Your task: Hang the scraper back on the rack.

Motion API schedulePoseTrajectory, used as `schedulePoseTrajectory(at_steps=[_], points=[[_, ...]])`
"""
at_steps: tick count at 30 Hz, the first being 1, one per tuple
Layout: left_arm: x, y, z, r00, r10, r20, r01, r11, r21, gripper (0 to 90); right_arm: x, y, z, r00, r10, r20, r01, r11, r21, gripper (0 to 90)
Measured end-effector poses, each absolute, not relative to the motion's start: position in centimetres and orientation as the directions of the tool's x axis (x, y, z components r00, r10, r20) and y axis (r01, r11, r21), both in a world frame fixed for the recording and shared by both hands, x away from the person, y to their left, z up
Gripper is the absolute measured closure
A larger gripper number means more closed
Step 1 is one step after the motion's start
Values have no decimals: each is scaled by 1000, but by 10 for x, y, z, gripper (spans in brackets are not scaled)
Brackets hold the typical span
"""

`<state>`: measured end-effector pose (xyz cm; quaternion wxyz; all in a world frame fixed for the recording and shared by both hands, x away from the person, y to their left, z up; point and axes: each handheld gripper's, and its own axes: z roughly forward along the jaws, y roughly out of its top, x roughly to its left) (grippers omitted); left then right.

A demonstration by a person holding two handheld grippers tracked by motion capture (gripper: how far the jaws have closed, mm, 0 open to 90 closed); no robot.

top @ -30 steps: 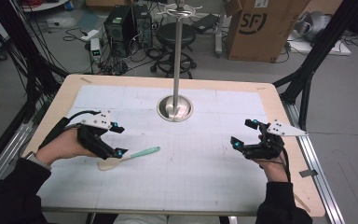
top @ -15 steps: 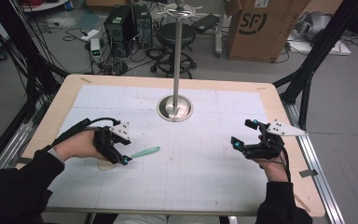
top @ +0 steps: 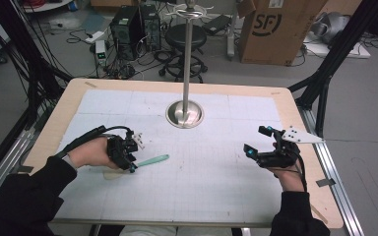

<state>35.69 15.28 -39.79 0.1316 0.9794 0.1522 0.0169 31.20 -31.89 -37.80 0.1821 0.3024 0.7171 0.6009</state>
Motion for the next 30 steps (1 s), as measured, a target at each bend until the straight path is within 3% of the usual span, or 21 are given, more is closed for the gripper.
schedulePoseTrajectory(at_steps=[13, 19, 21, 30], points=[[359, 143, -405, 954, 299, -18, 298, -940, 163, 751, 312, -320, -378, -751, 652, 102, 211, 91, 973, 33], [360, 129, -405, 959, 282, 3, 281, -957, 73, 763, 312, -319, -378, -751, 653, 102, 213, 92, 973, 33], [359, 128, -405, 962, 273, 1, 272, -960, 67, 803, 312, -319, -378, -751, 652, 101, 212, 92, 973, 33], [357, 139, -403, 957, 290, -7, 288, -946, 151, 809, 312, -319, -378, -752, 651, 101, 211, 93, 973, 33]])
